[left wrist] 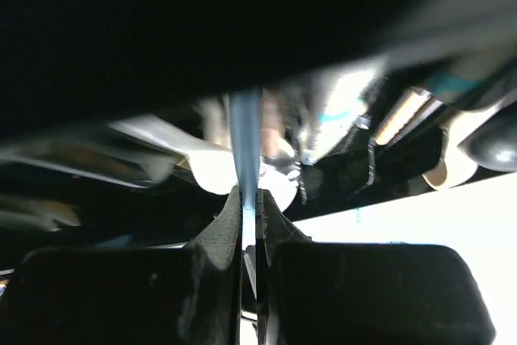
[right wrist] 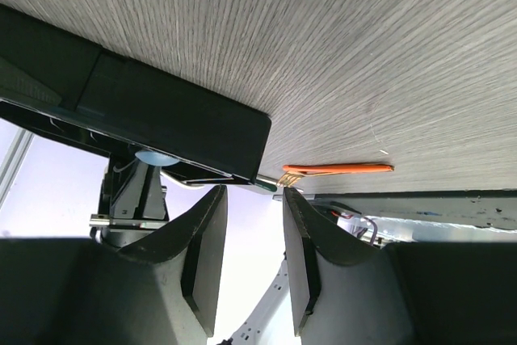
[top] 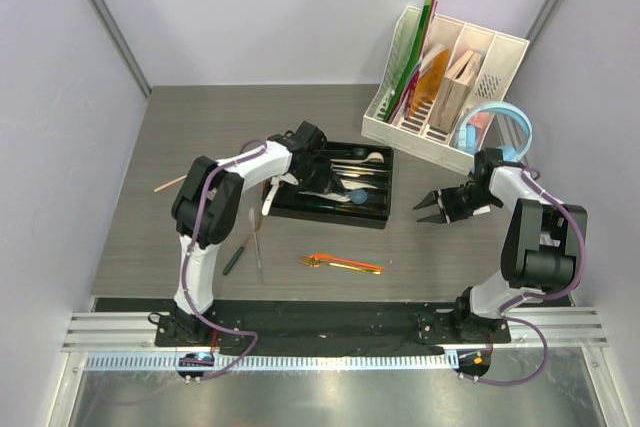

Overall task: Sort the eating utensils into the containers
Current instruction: Place the spoon in the storage box.

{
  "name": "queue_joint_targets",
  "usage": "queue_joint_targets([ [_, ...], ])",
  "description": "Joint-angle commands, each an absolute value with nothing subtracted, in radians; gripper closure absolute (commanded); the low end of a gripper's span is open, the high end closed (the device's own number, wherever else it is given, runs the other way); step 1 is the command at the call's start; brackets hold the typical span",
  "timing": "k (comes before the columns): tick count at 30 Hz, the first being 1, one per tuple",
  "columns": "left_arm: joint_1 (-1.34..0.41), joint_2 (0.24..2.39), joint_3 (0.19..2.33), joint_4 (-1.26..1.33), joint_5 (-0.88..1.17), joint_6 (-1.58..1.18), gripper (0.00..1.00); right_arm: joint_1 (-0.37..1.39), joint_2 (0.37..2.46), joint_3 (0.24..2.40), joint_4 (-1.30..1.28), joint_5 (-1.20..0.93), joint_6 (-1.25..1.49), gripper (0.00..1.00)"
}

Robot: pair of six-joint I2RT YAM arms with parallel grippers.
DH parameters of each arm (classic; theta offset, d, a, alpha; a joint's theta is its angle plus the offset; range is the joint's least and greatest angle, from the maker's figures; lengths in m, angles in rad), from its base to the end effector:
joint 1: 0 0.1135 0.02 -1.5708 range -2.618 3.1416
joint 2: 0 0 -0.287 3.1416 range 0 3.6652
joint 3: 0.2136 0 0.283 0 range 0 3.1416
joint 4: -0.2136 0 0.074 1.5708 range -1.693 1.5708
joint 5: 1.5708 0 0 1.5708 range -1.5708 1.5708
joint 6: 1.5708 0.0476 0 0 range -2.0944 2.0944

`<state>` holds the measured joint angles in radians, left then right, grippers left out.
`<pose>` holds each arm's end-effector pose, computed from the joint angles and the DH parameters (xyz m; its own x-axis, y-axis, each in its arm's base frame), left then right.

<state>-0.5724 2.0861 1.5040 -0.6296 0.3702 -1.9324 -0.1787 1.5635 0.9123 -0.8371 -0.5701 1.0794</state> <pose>0.3833 -0.2674 0.1505 -0.2939 -0.8480 0.4412 -0.9525 0.2214 -0.2089 0.2837 -0.0251 0.1669 -0.3694 0.8210 0.4353 0.9146 0.2384 0.3265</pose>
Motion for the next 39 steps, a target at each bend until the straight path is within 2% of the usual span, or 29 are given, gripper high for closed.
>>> queue_joint_targets([
  [1,-0.557,2.108,1.568,-0.598,0.387,-1.911,0.99,-0.181,1.543,0.917,-0.830,-0.592,1.075,0.61],
  [7,-0.543,2.102,1.557,-0.555,0.393,-1.908,0.81,-0.181,1.555,0.925,-0.825,-0.594,1.077,0.61],
  [11,-0.543,2.117,1.560,-0.552,0.419,-1.891,0.79,-0.181,1.566,0.933,-0.822,-0.595,1.078,0.61],
  [13,-0.538,2.118,1.557,-0.546,0.433,-1.888,0.74,-0.181,1.575,0.937,-0.818,-0.594,1.078,0.61],
  [17,-0.526,2.109,1.552,-0.496,0.457,-1.884,0.73,-0.181,1.588,0.940,-0.815,-0.594,1.080,0.61],
  [26,-0.473,2.014,1.566,-0.431,0.600,-1.868,0.67,-0.181,1.612,0.953,-0.807,-0.588,1.083,0.61],
  [28,-0.457,1.971,1.516,-0.419,0.624,-1.887,0.61,-0.179,1.618,0.963,-0.807,-0.584,1.085,0.61],
  [31,-0.414,1.895,1.419,-0.287,0.681,-1.911,0.63,-0.181,1.638,0.985,-0.805,-0.583,1.089,0.61],
  [34,-0.324,1.816,1.381,-0.343,0.687,-1.794,0.64,-0.181,1.660,1.011,-0.805,-0.581,1.088,0.61],
  [39,-0.163,1.784,1.490,-0.699,0.669,-1.334,0.63,-0.181,1.695,1.055,-0.807,-0.560,1.097,0.61],
])
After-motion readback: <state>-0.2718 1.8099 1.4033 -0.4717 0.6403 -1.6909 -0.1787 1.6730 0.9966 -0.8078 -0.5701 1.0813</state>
